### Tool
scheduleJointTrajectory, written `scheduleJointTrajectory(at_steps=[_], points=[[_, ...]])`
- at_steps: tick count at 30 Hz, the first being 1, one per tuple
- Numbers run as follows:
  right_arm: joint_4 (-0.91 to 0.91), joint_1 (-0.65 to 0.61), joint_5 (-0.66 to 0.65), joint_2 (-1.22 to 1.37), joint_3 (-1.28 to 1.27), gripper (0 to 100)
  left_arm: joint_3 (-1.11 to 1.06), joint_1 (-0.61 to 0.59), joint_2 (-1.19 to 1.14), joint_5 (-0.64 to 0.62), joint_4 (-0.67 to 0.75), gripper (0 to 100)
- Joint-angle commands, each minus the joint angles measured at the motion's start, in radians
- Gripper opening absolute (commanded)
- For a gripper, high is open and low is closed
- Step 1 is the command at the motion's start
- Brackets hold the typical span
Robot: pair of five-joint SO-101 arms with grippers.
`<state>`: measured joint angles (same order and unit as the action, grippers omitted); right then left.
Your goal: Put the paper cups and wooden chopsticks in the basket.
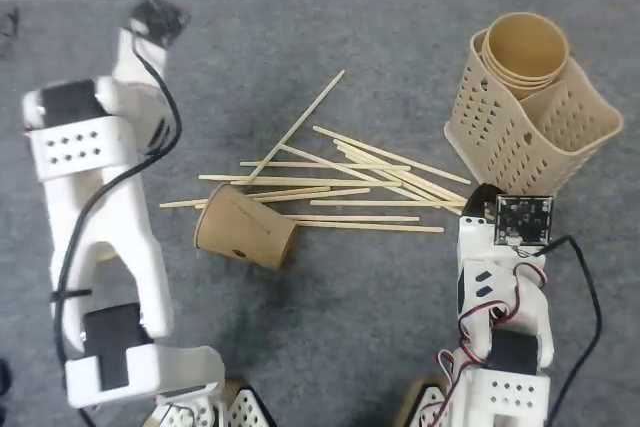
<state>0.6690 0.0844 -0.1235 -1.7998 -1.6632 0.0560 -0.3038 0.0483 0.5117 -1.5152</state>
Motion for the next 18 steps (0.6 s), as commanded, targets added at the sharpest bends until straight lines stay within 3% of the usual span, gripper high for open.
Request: scheduleJointTrajectory(at_steps=[1,9,18], points=[[-0.021,-0.005,-0.014,-0.016,-0.018,0.9,-0.217,0.012,0.04,0.031,0.13,1],[-0.021,-0.005,-0.014,-0.016,-0.018,0.9,-0.499,0.066,0.04,0.097,0.307,1],[-0.022,-0.005,-0.014,-0.016,-0.018,0.9,-0.501,0.221,0.051,0.092,0.278,1]])
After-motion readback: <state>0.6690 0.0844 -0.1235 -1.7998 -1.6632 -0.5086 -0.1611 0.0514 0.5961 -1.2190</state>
